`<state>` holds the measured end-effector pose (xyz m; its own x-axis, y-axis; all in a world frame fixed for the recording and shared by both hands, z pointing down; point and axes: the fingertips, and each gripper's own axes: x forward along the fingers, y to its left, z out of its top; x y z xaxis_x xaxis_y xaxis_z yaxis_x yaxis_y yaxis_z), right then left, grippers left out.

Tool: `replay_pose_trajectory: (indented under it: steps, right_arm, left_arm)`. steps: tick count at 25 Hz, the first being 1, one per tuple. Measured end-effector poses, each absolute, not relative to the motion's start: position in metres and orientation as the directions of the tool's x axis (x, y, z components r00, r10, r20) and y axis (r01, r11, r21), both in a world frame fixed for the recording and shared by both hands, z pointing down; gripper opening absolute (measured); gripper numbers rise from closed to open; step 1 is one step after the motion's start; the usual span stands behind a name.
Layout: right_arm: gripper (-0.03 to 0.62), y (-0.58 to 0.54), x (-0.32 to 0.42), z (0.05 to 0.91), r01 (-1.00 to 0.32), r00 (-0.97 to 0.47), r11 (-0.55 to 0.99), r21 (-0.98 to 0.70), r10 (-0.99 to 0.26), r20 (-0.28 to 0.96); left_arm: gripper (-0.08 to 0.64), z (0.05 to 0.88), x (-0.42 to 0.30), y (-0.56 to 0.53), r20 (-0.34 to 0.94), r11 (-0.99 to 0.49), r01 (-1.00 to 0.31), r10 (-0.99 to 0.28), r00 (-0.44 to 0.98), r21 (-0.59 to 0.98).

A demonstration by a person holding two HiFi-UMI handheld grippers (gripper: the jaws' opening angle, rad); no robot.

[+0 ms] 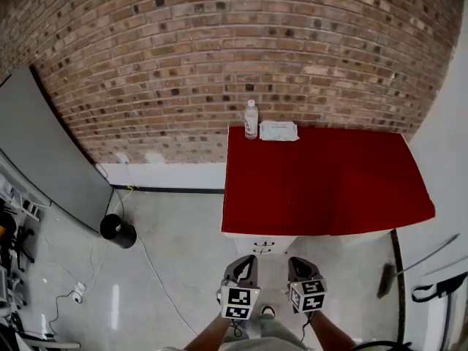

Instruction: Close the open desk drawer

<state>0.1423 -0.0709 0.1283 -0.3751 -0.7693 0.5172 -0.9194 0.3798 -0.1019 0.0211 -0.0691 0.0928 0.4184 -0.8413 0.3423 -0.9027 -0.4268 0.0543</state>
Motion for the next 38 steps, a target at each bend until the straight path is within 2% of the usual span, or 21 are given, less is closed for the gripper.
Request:
replay_pose_trajectory:
  steps: [7,15,38]
  right_arm:
    - [-0.002,-0.077,0.132,0.051,-0.920,-0.374,0.388,-0.058,-0.825,0.423]
    - [-0.002,-0.074,0.132,0.061,-0.935,-0.339,0.349,-0.062,-0.831,0.442]
    - [-0.002,-0.083,0.146,0.051,-0.939,-0.340,0.327,-0.106,-0.844,0.415]
  left_arm:
    - [0.000,0.023,0.028,-0.078,0.248,-0.443,-0.892,-0.858,0.450,0.085]
    - [0.000,0.025,0.010,-0.089,0.257,-0.393,-0.915,-0.879,0.403,0.093]
    - [0.000,0.020,0.033,-0.096,0.246,-0.394,-0.909,-0.875,0.416,0.133]
